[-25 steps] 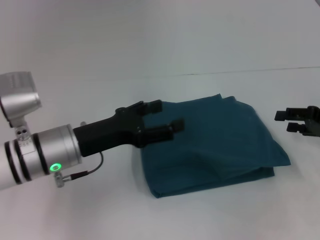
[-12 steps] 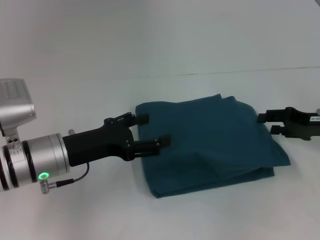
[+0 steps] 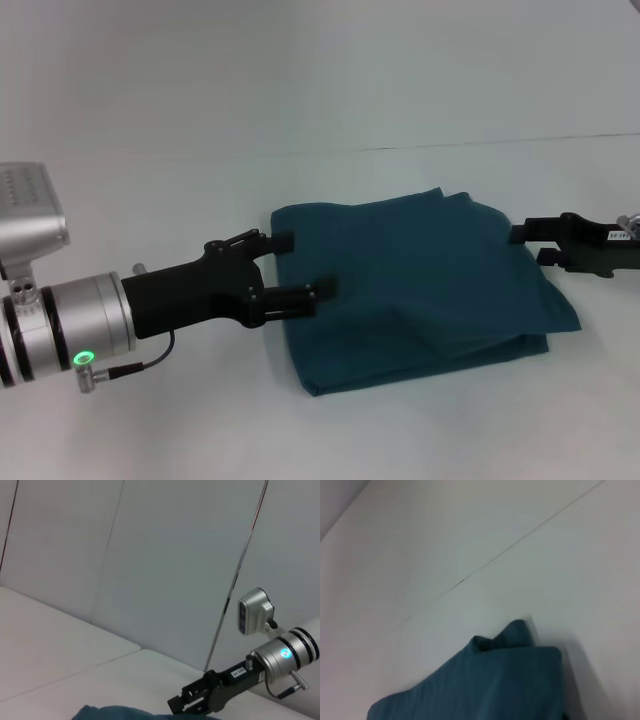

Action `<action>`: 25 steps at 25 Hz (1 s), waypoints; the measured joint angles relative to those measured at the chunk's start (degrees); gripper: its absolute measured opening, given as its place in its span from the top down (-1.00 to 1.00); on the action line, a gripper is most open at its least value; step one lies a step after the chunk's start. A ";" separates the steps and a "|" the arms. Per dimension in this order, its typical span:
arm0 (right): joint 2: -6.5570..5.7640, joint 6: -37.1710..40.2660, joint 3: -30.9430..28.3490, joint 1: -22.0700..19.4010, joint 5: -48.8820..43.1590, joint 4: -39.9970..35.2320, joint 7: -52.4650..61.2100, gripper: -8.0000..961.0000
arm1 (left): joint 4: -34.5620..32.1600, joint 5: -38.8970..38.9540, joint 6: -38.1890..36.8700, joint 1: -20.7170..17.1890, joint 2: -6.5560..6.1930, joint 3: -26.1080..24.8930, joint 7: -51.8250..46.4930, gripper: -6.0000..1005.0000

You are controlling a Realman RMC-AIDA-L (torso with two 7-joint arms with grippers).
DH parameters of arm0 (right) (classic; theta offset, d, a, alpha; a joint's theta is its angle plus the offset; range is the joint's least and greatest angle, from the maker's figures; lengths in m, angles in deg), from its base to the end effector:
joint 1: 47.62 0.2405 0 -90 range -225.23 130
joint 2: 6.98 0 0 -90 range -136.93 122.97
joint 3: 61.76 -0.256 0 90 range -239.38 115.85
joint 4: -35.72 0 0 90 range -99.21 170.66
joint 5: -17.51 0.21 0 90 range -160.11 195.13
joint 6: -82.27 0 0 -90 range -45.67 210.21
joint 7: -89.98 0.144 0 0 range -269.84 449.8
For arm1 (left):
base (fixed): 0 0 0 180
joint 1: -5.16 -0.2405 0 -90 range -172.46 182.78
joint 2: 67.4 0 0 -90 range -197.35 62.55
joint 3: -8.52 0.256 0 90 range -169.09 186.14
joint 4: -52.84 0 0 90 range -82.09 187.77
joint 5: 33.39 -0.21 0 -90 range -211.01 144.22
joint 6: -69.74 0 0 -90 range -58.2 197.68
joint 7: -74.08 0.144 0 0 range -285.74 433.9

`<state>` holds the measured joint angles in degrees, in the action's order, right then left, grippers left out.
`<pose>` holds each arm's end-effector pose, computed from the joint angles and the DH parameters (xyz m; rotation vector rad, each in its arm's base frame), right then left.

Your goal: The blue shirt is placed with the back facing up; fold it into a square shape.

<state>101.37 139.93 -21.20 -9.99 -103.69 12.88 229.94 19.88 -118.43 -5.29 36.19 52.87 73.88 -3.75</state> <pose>0.3335 0.4007 0.0432 -1.7624 1.8855 0.5443 -0.2122 0.3485 -0.0465 -2.6522 -0.6300 -0.9144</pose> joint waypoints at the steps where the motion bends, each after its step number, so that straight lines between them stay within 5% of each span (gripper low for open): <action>1: 0.17 -0.34 0.03 0.13 0.00 0.00 0.01 -0.35 | 0.00 0.00 0.00 0.00 0.00 0.00 0.00 -0.89; 13: 1.67 -3.48 0.08 2.08 0.00 1.45 0.01 -0.31 | 0.00 -0.67 -0.02 -0.02 -0.04 -0.58 0.04 -0.89; 18: 2.22 -4.73 0.11 2.17 0.14 1.61 -0.31 0.02 | 0.00 -0.80 -0.03 -0.01 -0.10 -0.67 0.12 -0.89; 24: 3.44 -5.86 -0.33 2.31 0.54 1.12 -2.77 0.06 | 0.11 -0.83 -0.02 -0.01 -0.14 -0.67 0.14 -0.89; 25: 3.56 -5.94 -0.42 2.38 0.81 1.02 -3.27 0.30 | 0.14 -0.83 0.01 0.00 -0.13 -0.67 0.14 -0.89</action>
<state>104.93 134.00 -21.62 -7.61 -102.88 13.90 226.67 20.03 -119.26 -5.28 36.18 52.74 73.21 -3.61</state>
